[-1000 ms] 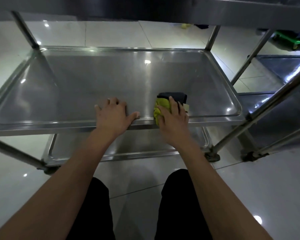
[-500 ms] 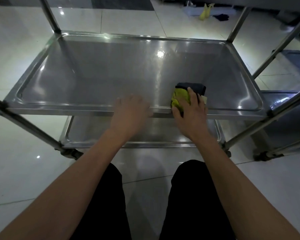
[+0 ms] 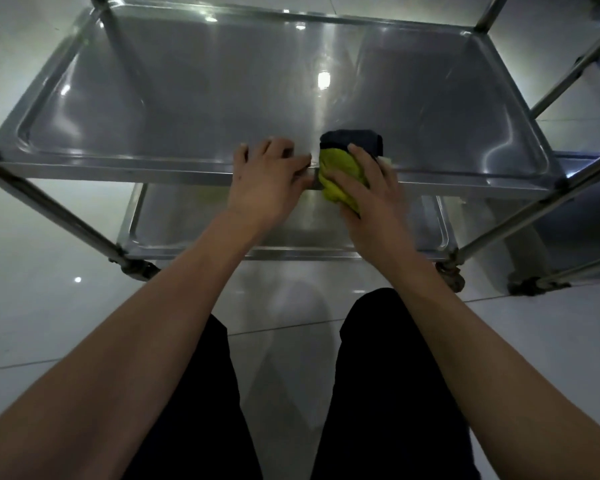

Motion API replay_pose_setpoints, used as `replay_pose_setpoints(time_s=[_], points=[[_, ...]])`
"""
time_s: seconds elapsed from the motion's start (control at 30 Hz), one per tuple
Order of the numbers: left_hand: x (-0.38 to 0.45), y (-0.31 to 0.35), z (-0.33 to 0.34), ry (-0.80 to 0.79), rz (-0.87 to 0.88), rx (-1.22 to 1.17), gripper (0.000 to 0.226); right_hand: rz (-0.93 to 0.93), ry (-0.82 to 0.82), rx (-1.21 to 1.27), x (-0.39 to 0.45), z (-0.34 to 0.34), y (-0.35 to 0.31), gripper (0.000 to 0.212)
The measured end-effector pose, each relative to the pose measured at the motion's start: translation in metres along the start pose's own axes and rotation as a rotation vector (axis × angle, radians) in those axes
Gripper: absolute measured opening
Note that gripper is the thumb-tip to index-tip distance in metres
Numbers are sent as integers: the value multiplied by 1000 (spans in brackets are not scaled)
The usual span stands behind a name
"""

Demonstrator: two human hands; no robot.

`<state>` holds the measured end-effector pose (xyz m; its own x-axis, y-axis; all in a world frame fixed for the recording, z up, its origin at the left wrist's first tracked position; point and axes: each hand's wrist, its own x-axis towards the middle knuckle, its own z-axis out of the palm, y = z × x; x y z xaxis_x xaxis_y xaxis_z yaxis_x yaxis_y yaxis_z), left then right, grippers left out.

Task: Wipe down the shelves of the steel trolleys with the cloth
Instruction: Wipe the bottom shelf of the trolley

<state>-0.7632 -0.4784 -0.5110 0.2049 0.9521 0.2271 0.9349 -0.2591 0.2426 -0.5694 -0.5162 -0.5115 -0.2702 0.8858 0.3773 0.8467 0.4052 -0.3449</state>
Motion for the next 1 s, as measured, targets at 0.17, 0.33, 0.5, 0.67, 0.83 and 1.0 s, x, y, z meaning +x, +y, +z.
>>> replay_pose_setpoints(time_s=[0.17, 0.33, 0.5, 0.67, 0.83, 1.0], points=[[-20, -27, -12, 37, 123, -35, 36, 36, 31, 124, -15, 8, -26, 47], [-92, -62, -22, 216, 208, -95, 27, -52, 62, 226, -41, 26, -43, 45], [-119, -103, -20, 0, 98, -175, 24, -1, -95, 352, -63, 65, -63, 42], [-138, -149, 9, -180, -156, -220, 29, 214, -278, 538, -57, 108, -60, 42], [-156, -184, 57, -338, -287, -197, 39, 246, -288, 513, -52, 160, -46, 45], [-160, -204, 93, -392, -283, -53, 53, 266, -165, 511, -36, 202, -38, 47]])
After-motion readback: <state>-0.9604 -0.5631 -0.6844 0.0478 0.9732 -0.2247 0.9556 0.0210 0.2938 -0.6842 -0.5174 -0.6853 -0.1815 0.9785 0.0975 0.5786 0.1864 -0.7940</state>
